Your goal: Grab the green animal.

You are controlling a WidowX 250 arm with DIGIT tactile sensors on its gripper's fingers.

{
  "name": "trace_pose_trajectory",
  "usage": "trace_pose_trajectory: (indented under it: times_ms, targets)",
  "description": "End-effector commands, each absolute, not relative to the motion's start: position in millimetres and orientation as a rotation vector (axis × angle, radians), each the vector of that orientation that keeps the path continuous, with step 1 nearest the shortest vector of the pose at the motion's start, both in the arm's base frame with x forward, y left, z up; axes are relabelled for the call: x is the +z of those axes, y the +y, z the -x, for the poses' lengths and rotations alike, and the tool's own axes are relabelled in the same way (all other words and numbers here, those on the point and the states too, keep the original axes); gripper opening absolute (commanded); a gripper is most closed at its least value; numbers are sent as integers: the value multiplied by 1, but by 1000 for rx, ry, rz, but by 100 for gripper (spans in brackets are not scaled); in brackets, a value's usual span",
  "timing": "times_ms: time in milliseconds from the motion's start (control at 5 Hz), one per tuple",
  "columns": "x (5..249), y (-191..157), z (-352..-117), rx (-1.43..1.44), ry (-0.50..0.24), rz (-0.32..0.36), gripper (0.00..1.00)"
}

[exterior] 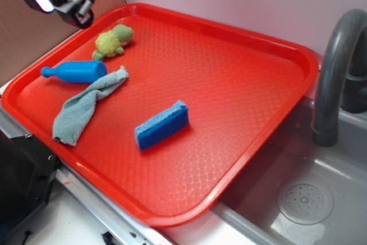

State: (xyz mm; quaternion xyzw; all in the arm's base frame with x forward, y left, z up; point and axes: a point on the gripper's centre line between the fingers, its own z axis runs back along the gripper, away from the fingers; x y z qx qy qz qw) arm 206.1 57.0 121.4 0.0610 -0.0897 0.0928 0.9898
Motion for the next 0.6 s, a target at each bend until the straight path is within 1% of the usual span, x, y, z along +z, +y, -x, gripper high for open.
trace_pose_trajectory:
  times_ms: [0, 200, 400]
  targets:
    - [75, 99, -249, 236, -101, -168, 100]
    - [57, 111, -259, 250, -69, -150, 100]
    - [36, 115, -267, 228, -11, -127, 100]
